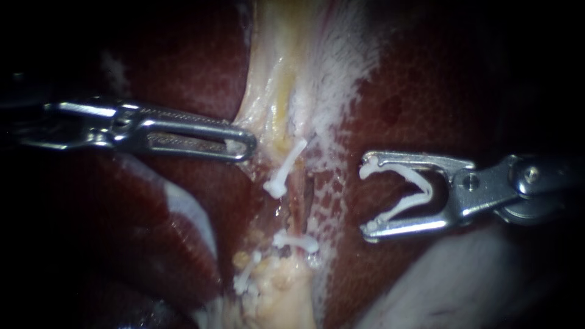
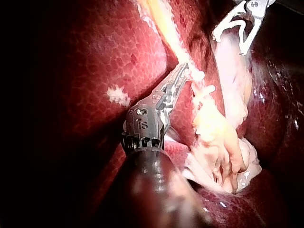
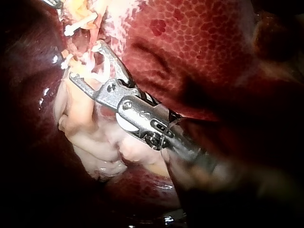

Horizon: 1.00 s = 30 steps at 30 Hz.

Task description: Clipping second clip right tube

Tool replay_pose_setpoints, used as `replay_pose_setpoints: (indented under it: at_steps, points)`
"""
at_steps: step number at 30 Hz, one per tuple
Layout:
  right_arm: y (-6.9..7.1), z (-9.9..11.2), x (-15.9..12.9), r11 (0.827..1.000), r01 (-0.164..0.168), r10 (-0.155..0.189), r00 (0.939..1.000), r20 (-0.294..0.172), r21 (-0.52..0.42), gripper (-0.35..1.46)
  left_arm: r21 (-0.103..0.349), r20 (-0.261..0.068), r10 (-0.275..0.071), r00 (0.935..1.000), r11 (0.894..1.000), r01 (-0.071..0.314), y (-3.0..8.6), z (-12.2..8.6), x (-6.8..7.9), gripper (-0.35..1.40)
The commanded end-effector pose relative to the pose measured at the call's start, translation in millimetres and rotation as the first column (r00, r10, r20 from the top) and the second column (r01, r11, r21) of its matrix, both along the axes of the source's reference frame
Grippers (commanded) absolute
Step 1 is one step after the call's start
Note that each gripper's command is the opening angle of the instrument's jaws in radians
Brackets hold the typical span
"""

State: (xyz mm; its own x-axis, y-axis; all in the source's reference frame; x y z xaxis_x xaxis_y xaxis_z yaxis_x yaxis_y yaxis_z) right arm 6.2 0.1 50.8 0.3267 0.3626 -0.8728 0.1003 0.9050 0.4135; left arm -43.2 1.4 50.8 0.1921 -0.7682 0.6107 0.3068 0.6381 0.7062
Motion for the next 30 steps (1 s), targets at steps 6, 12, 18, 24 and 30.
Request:
replay_pose_setpoints:
  at_steps: [6,12,18,24,30]
  points:
    - [-0.2,0.2,0.0,1.0,0.001,-0.001,1.0,-0.001,-0.002,0.6,0.003,0.002,0.001,1.0,1.0,-0.001,0.2,-0.7,0.3,-0.35]
    - [-1.4,1.2,0.8,0.996,-0.025,0.023,0.9995,0.023,0.082,0.6,0.016,0.009,0.006,0.9999,1.0,-0.006,1.2,-3.1,1.9,-0.35]
    - [-3.1,3.0,2.7,0.98,-0.064,0.054,0.9968,0.058,0.186,0.6,0.024,0.012,-0.018,0.9998,1.0,0.018,2.6,-6.6,3.7,-0.35]
    - [-4.5,5.0,5.3,0.966,-0.081,0.064,0.995,0.076,0.245,0.6,0.007,0.026,-0.034,0.9991,0.999,0.034,3.2,-10.3,4.5,-0.35]
    - [-5.3,7.1,7.5,0.961,-0.067,0.048,0.996,0.075,0.27,0.6,-0.003,0.03,-0.039,0.9988,0.999,0.039,2.7,-12.2,4.5,-0.35]
